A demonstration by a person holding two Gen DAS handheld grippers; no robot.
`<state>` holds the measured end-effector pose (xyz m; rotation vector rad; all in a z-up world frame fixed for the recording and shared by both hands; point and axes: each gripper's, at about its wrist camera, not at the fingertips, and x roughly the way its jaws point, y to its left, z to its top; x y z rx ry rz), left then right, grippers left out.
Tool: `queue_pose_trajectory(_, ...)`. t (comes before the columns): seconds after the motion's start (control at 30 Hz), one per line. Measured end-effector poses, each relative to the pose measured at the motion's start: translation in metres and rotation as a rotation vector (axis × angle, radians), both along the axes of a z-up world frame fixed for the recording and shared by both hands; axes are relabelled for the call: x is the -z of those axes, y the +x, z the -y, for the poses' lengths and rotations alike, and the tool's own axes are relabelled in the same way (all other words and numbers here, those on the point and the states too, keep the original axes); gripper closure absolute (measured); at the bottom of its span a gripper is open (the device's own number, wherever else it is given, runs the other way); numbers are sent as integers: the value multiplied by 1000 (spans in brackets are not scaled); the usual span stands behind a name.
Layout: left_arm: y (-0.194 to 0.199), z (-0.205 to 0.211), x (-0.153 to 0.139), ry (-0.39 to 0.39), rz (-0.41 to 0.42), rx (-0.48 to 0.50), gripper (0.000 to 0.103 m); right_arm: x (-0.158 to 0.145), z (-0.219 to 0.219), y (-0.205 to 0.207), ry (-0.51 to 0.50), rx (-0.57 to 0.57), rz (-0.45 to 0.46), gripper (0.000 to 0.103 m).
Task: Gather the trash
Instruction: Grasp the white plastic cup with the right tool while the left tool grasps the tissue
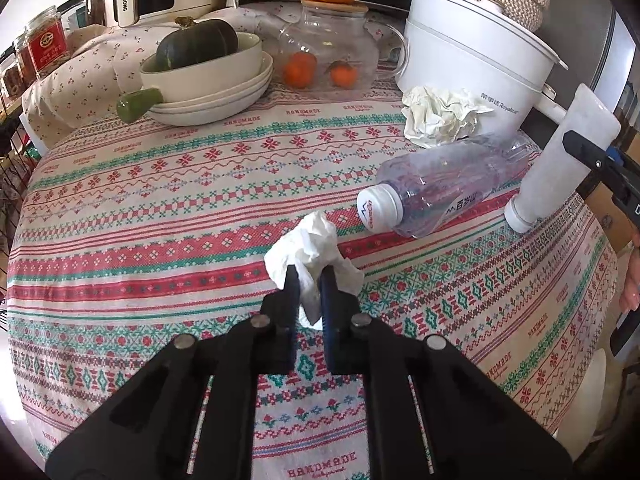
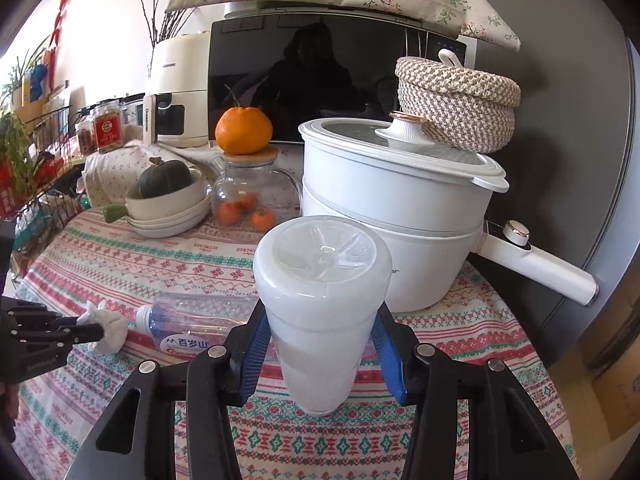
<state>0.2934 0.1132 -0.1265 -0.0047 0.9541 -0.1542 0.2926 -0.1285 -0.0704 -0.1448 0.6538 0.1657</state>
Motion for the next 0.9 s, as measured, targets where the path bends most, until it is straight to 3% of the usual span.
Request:
queue_pose_trajectory(0.4, -29, 7, -36, -30, 39, -11, 93, -36, 12, -45, -9, -25, 26, 53)
queue_pose_trajectory(0.9, -91, 63, -87, -97, 72, 102, 93, -80, 46, -122, 3, -26, 31, 53)
